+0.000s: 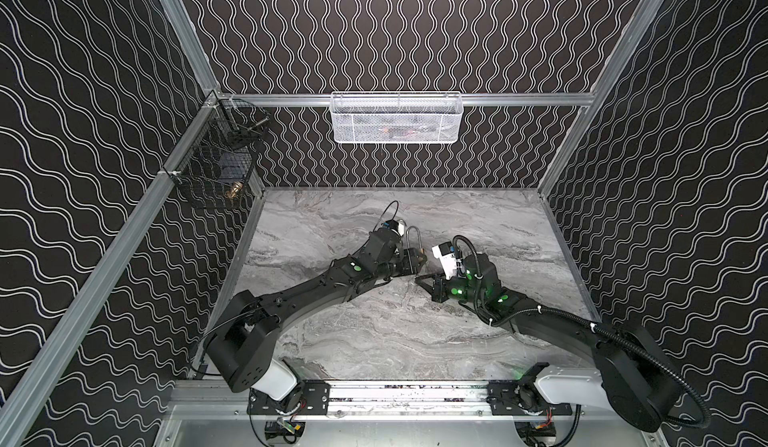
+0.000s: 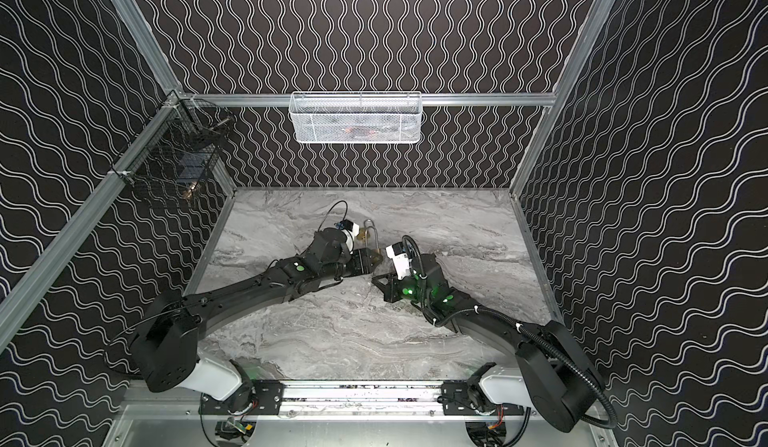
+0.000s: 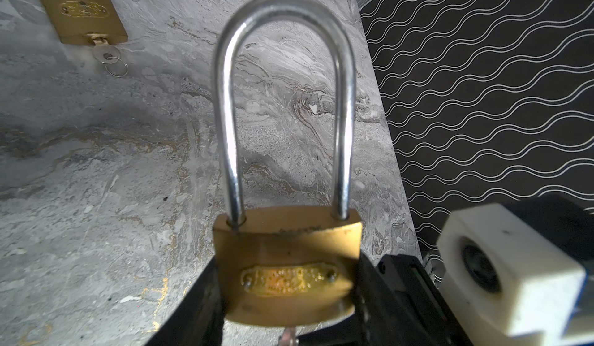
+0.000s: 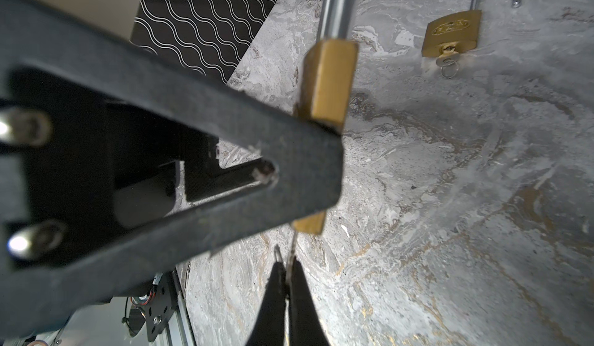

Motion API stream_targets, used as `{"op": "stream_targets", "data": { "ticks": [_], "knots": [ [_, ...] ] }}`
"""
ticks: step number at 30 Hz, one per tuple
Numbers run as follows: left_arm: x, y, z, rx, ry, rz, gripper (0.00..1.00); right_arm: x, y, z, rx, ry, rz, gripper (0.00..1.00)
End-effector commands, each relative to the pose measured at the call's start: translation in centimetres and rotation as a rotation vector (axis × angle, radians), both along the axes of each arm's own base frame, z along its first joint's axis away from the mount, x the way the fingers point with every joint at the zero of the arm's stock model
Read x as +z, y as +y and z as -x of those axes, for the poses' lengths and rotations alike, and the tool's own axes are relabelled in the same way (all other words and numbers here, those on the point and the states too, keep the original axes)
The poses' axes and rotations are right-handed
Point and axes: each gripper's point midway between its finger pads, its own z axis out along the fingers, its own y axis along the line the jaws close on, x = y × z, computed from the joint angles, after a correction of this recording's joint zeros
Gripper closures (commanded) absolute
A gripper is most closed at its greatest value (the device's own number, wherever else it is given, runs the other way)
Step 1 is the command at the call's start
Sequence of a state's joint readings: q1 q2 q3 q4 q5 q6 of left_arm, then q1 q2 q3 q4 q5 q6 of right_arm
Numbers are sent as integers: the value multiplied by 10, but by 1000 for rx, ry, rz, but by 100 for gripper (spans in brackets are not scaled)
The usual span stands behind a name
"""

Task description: Unlock with the key

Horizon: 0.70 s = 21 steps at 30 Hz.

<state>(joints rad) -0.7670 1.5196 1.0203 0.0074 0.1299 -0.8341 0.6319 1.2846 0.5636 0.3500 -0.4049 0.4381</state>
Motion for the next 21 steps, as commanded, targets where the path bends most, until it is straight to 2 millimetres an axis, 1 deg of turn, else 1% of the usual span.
{"op": "stream_targets", "data": {
  "ticks": [1,6,12,18,21],
  "knots": [
    [27,-9,-6,-21,-90,72,69,11,3,-5,-7,-18,-33,100],
    [28,-10,-3,-42,-115,95,70,18,2,-6,0,-20,-66,100],
    [23,-9,1,-59,-130,100,72,35,2,-5,12,-46,-93,100],
    [19,-7,2,-61,-136,82,74,38,2,-5,13,-48,-83,100],
    [15,-7,3,-64,-137,69,74,42,1,-5,9,-58,-86,100]
  ]
}}
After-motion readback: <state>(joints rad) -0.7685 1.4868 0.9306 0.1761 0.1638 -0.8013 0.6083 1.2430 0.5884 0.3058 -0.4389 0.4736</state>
